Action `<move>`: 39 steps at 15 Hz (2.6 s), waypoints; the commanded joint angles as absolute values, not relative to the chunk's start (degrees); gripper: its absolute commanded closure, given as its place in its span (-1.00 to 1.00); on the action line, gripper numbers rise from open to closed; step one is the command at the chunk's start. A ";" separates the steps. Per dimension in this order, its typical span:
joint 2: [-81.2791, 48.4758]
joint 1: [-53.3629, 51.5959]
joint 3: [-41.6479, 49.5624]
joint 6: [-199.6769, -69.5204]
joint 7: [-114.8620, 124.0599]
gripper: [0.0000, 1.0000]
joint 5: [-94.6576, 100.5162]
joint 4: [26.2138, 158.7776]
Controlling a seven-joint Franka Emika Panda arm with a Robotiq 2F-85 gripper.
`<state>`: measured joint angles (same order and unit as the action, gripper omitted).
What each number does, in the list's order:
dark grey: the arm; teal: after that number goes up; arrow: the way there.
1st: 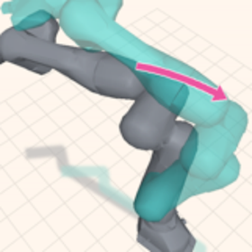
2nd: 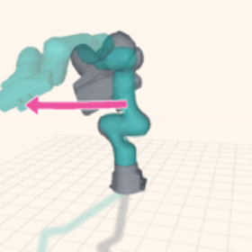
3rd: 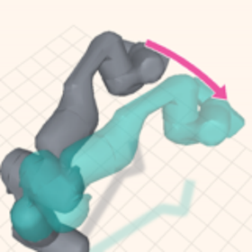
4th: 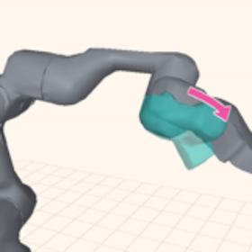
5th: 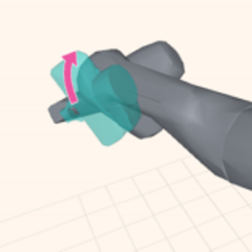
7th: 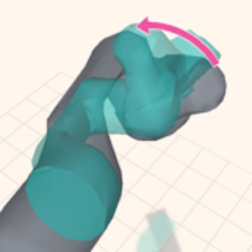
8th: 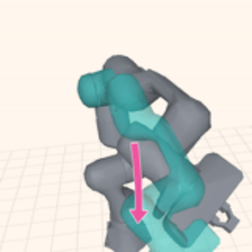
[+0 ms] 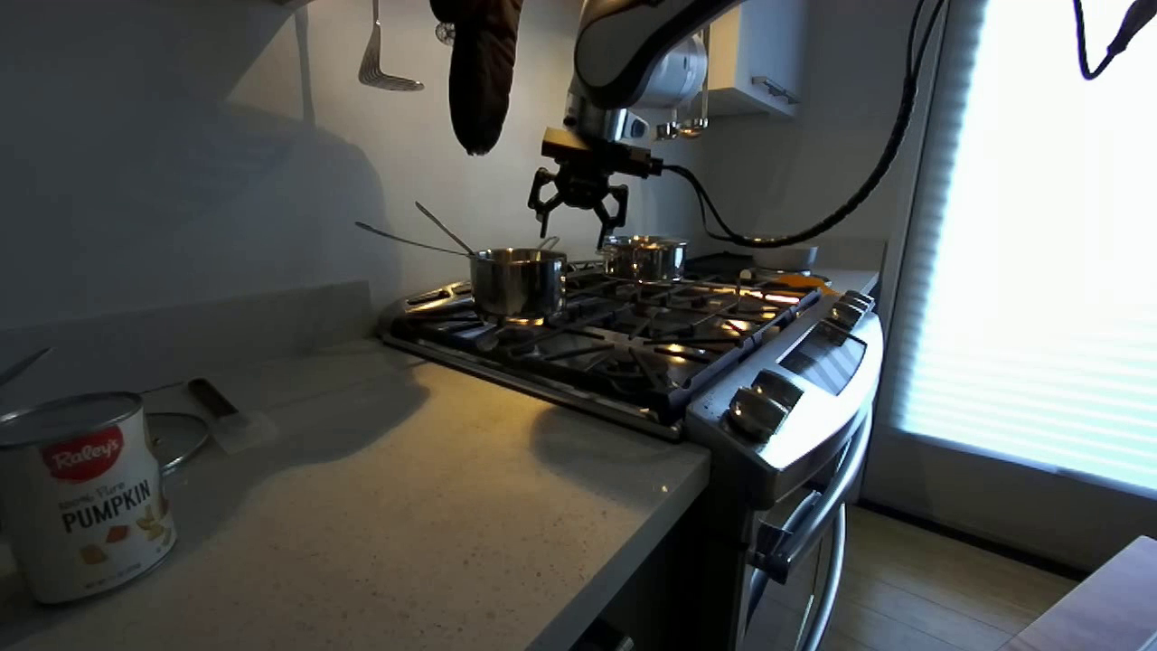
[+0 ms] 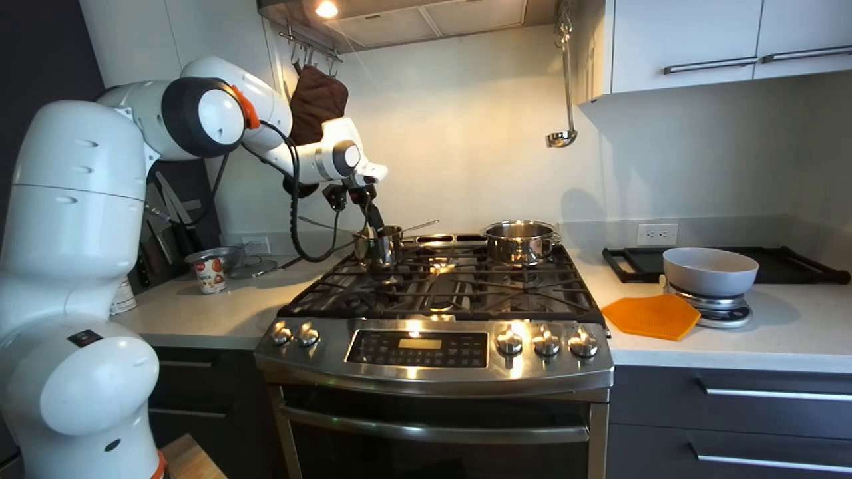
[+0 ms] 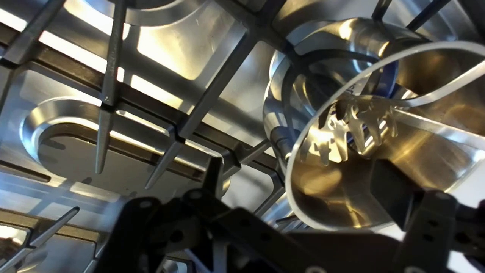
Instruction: Move the pot on the left to the bottom right stove plate, remove silver ladle from the pot and put it on the counter
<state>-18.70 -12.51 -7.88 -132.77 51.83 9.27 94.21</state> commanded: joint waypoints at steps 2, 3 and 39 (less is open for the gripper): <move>-21.85 -13.87 -6.52 -134.54 50.79 -0.84 7.03 92.42; -22.29 -14.03 -6.34 -134.38 50.98 -0.69 6.92 92.16; -18.45 -11.64 -4.70 -135.60 46.96 0.97 -1.88 97.81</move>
